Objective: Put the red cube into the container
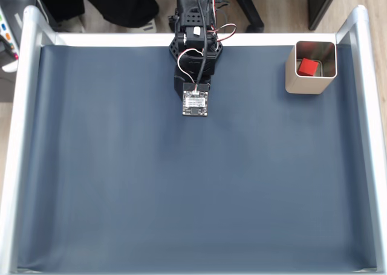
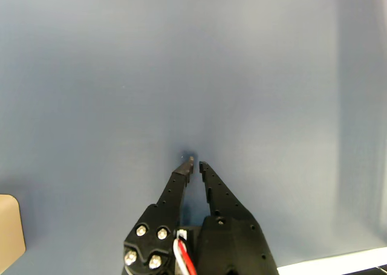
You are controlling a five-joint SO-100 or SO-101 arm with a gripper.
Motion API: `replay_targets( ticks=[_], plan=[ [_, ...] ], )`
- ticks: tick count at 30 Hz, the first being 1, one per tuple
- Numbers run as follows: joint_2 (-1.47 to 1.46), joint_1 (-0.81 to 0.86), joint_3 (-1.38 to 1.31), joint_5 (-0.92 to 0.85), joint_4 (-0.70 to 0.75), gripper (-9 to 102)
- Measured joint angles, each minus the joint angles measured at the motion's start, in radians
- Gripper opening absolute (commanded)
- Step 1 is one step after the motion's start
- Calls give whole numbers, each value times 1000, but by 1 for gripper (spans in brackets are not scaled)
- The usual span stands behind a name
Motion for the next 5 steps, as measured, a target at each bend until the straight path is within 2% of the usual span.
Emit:
replay_targets(
  ticks=[5],
  plan=[
    [0,0,0,0,0,1]
  ],
)
